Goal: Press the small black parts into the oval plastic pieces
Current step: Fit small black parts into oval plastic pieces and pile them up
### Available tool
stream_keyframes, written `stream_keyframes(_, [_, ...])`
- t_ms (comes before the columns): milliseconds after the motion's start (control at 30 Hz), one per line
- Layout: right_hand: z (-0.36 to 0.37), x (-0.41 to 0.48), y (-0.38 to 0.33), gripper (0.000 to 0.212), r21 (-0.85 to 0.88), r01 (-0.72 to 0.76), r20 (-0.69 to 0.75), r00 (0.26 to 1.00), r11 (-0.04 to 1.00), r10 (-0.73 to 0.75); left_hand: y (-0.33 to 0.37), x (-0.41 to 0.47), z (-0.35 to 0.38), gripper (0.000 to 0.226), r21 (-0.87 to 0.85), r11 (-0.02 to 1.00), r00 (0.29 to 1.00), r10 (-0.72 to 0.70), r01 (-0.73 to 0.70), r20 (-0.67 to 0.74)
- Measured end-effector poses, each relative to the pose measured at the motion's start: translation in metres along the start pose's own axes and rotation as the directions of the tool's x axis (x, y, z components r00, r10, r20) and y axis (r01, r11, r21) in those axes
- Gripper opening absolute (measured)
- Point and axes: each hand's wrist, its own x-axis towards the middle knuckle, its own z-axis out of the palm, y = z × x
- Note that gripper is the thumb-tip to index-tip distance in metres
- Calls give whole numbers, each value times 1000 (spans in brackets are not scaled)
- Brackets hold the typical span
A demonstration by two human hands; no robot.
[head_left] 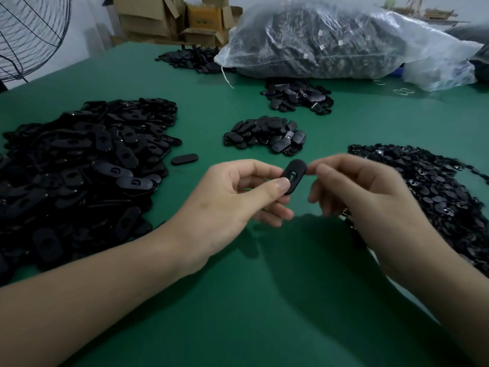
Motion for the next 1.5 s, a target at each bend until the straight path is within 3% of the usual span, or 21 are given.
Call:
stream_keyframes(133, [-19,7,5,18,-232,17,-216,974,973,-68,-2,1,-4,13,-3,1000,999,3,-4,-44])
stream_keyframes(267, [-34,13,12,19,-449,2,-277,951,894,-141,-6,3,-5,10,68,997,996,43,-38,-73])
stream_keyframes(467, [-35,13,16,12,-837,-24,-154,969,547,-193,-8,5,-7,5,94,993,988,83,-71,-132])
stream_keyframes(700, [-31,10,5,11,-934,-42,-78,993,354,-89,-7,4,-6,4,60,995,990,90,-84,-105])
stream_keyframes(833, [-31,9,5,11,-945,-47,-65,997,325,-45,-7,4,-6,5,80,993,989,97,-89,-108])
stream_keyframes(967, [-30,10,8,12,-939,-8,-43,994,344,-96,-6,4,-5,3,50,994,990,102,-98,-96])
stream_keyframes(1033, [-29,9,7,13,-887,51,-25,987,460,-157,-5,3,-4,4,9,995,992,97,-97,-80])
stream_keyframes(1100, [-26,8,4,12,-692,82,-59,984,717,-170,-5,3,-5,5,0,995,993,96,-97,-67])
stream_keyframes(1167, [-19,5,-3,13,-273,1,-55,998,962,-17,-5,3,-6,4,38,993,992,112,-110,-56])
stream_keyframes(1200, [-15,4,-6,14,-52,-67,-9,998,996,67,-6,3,-6,4,61,991,991,124,-121,-50])
stream_keyframes(1300, [-5,1,-7,22,303,-237,127,970,923,208,-8,2,-6,4,124,978,984,173,-169,-27])
stream_keyframes(1500, [-1,-2,-6,22,404,-332,234,938,852,254,-12,3,-5,11,212,949,972,234,-233,21])
